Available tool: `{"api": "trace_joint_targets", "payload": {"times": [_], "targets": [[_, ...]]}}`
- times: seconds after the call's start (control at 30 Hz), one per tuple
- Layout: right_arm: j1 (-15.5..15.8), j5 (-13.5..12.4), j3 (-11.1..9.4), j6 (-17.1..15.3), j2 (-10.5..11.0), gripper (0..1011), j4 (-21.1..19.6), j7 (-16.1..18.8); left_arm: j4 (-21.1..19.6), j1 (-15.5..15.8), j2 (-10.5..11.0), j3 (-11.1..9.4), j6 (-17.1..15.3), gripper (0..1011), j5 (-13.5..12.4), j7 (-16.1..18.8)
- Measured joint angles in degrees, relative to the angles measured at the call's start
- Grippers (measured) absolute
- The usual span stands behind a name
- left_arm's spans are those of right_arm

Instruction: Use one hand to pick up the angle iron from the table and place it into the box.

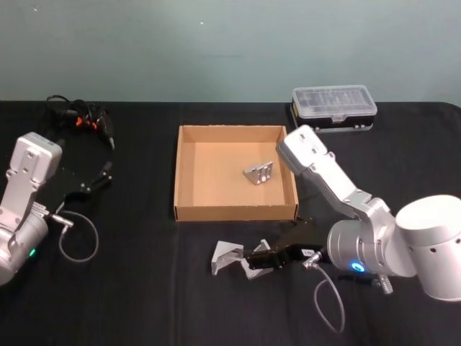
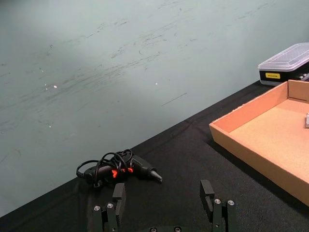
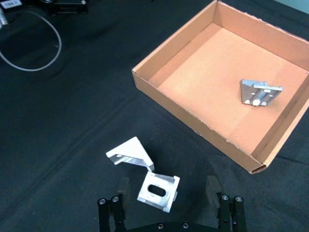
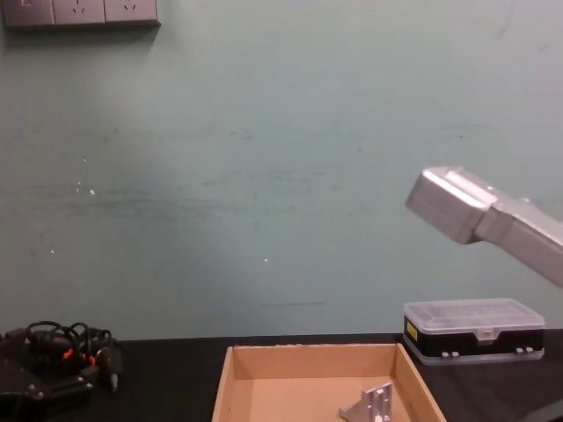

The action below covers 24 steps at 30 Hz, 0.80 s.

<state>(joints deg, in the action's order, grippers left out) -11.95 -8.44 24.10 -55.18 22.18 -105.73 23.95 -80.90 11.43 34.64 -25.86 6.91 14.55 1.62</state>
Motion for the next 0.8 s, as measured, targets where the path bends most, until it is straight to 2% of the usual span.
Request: {"api": "trace_joint_targets", "payload": {"times": [0.27,0.8], "targets": [[-1.14,1.68,0.48,-1.11,-1.61,1000,2.44,-0.14,0.0,0.0,0.0,0.0,0.0,1011,0.0,0.0],[-1.67,3.72,0.05,-1.72,-3.15,1000,4.51,0.34,0.0,0.0,0.0,0.0,0.0,1012,0.0,0.0]]}}
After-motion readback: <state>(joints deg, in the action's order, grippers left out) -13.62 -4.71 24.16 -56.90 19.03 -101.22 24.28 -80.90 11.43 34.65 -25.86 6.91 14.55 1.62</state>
